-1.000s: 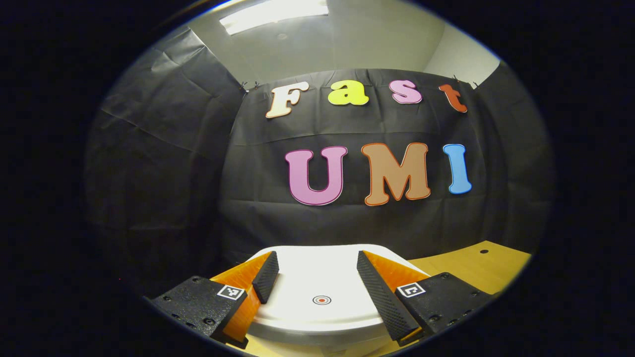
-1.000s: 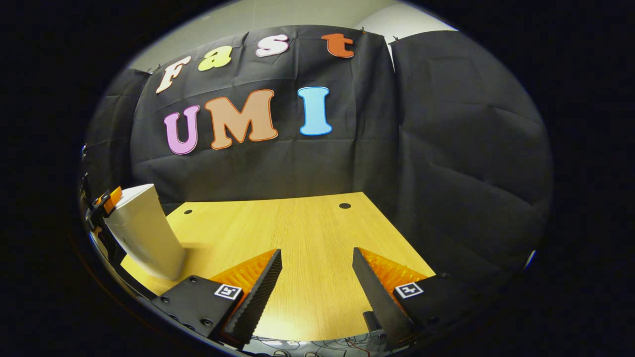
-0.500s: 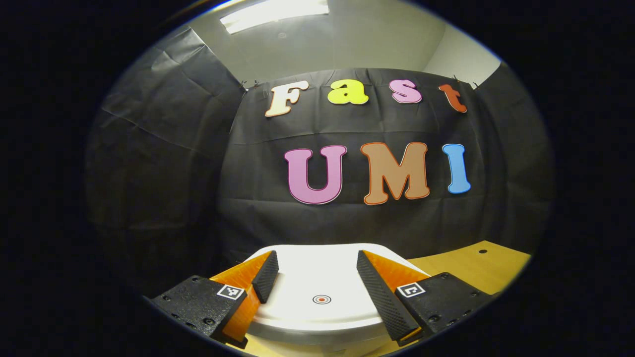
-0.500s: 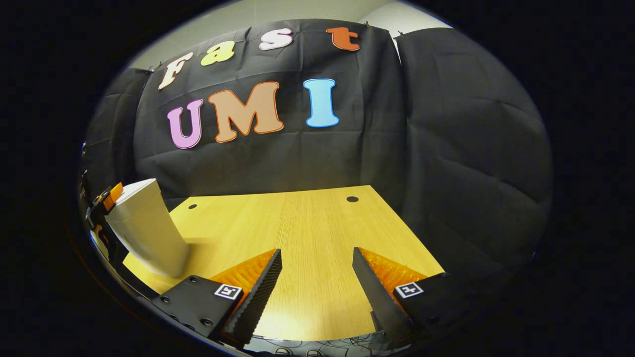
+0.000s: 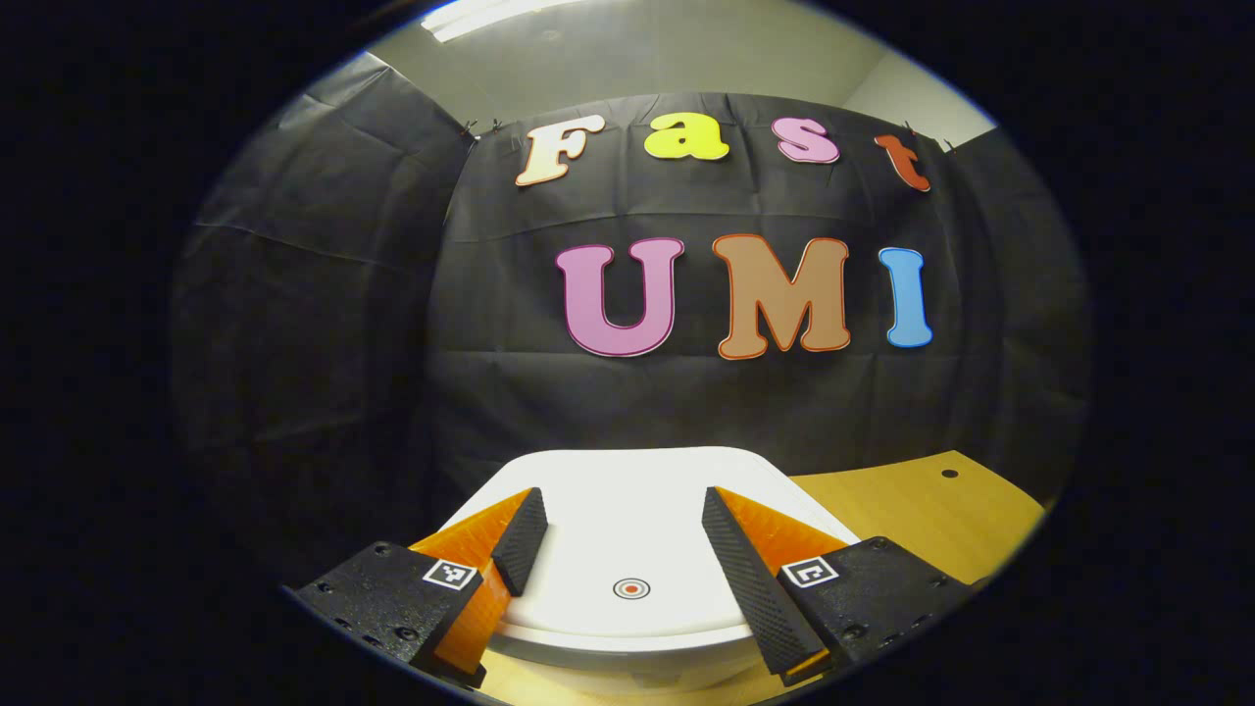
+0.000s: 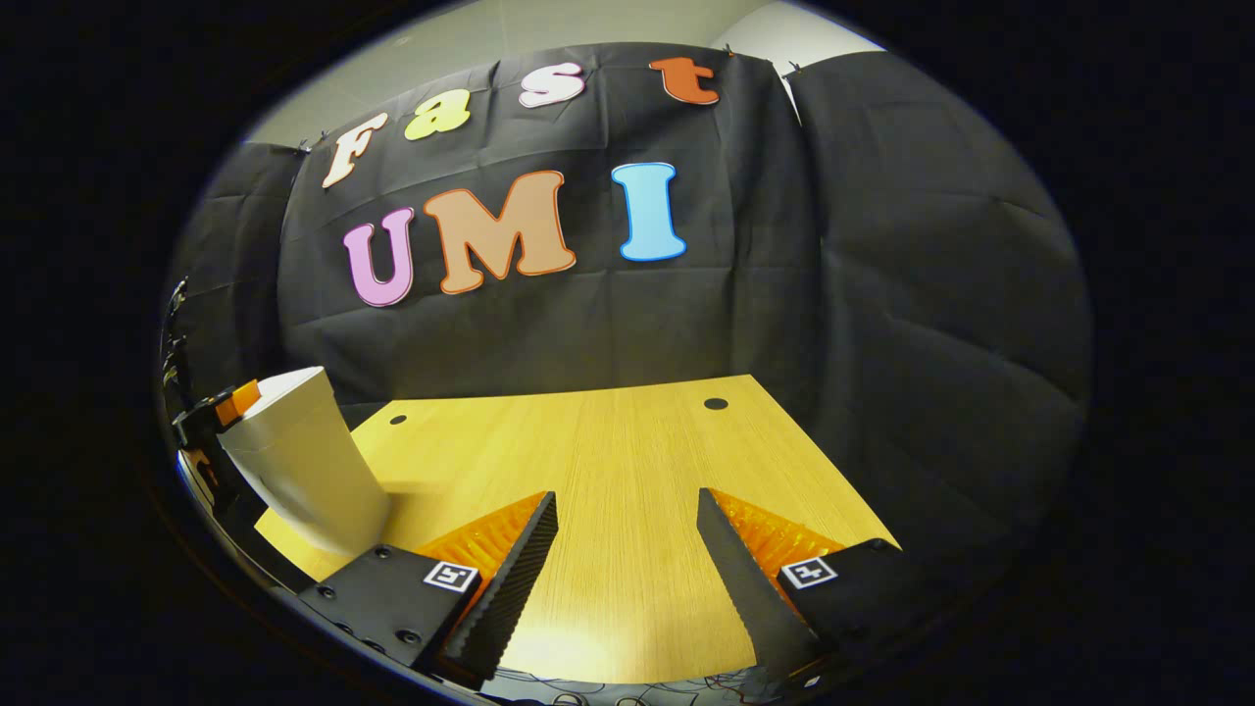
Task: Press the lid of the desktop garbage bin to open it, pick up the crumpled paper on the desktop and throw it into the bin, then pick up the pop can on the desktop and drop it into the bin, and finally close the garbage bin lid.
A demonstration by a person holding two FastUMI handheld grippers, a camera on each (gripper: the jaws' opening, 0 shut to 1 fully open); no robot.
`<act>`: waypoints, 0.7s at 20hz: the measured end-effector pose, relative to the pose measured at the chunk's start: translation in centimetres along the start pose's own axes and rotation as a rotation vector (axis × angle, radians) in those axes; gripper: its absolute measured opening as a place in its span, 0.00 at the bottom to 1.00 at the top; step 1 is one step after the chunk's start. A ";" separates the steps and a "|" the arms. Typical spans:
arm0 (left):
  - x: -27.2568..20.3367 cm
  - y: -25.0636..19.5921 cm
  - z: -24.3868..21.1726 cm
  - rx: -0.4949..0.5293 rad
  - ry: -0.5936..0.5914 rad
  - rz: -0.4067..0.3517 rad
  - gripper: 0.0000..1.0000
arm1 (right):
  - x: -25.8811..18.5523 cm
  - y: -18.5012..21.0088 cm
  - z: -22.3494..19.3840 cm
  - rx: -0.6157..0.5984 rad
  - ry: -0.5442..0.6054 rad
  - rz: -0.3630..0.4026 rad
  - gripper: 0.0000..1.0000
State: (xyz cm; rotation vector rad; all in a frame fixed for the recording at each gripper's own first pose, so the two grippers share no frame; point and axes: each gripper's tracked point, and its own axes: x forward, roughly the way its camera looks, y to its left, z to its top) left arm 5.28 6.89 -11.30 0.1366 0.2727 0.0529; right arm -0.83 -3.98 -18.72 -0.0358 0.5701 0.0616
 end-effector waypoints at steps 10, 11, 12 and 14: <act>-0.6 2.1 2.8 -0.054 -0.067 0.120 0.93 | -1.6 -0.6 0.9 -0.001 -0.032 0.026 0.96; -1.2 2.8 4.0 -0.055 -0.091 0.145 0.93 | -1.7 -0.5 1.0 -0.001 -0.035 0.031 0.95; -1.8 2.9 5.1 -0.055 -0.113 0.143 0.92 | -1.8 -0.2 1.2 -0.001 -0.038 0.041 0.96; -2.9 2.5 6.7 -0.049 -0.131 0.138 0.90 | -1.9 0.4 1.7 -0.006 -0.048 0.060 0.96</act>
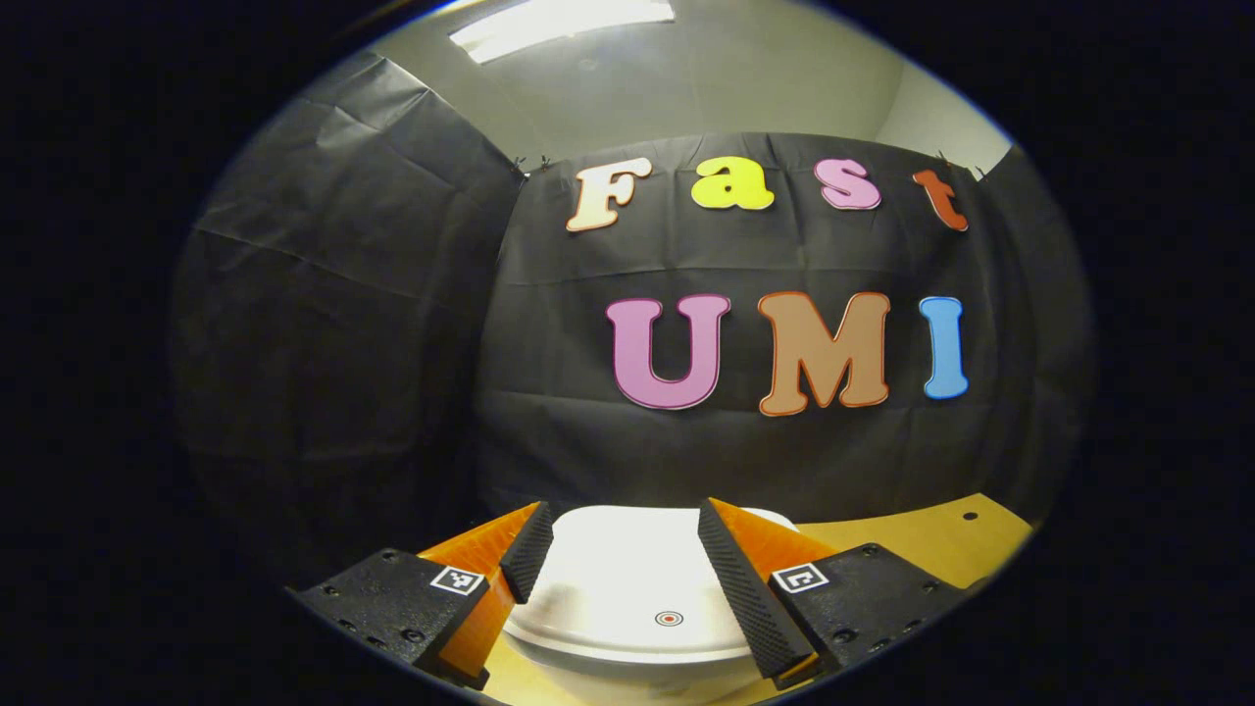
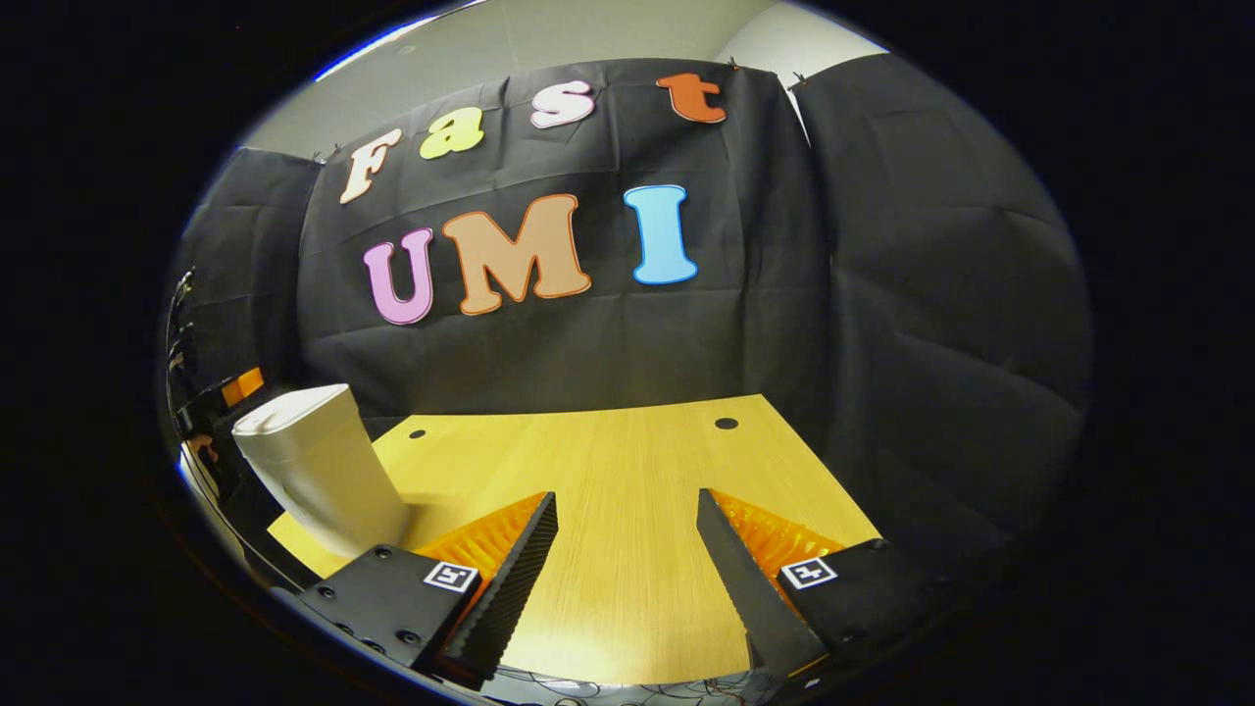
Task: Press the lid of the desktop garbage bin to open it, pick up the crumpled paper on the desktop and throw it into the bin, then pick up the pop can on the desktop and drop it into the bin, and finally close the garbage bin lid.
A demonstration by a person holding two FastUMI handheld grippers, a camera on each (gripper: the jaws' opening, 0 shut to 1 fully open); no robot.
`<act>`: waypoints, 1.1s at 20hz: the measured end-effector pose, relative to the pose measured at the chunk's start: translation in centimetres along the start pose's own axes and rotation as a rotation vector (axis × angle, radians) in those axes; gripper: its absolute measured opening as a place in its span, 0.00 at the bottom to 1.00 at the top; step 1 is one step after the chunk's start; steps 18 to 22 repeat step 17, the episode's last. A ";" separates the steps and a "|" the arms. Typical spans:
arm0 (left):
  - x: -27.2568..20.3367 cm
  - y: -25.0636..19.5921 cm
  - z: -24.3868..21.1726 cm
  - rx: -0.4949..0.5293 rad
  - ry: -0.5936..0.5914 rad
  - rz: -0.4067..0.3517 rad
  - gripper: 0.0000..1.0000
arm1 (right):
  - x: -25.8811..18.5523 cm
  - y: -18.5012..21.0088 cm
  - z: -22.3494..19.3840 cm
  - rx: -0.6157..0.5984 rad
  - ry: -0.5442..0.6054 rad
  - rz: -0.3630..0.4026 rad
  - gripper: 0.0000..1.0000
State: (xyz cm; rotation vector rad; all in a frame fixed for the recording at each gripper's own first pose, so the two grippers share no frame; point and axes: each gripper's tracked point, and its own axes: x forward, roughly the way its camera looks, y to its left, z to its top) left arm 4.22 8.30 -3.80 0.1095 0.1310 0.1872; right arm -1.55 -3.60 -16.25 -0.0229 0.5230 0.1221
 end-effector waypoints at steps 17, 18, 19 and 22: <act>-12.4 -14.3 0.8 -0.038 0.049 -0.252 0.92 | -4.0 4.3 6.8 -0.055 -0.226 0.059 0.95; -12.4 -14.3 0.8 -0.038 0.049 -0.252 0.92 | -4.0 4.3 6.8 -0.055 -0.226 0.059 0.95; -12.4 -14.3 0.8 -0.038 0.049 -0.252 0.92 | -4.0 4.3 6.8 -0.055 -0.226 0.059 0.95; -12.4 -14.3 0.8 -0.038 0.049 -0.252 0.92 | -4.0 4.3 6.8 -0.055 -0.226 0.059 0.95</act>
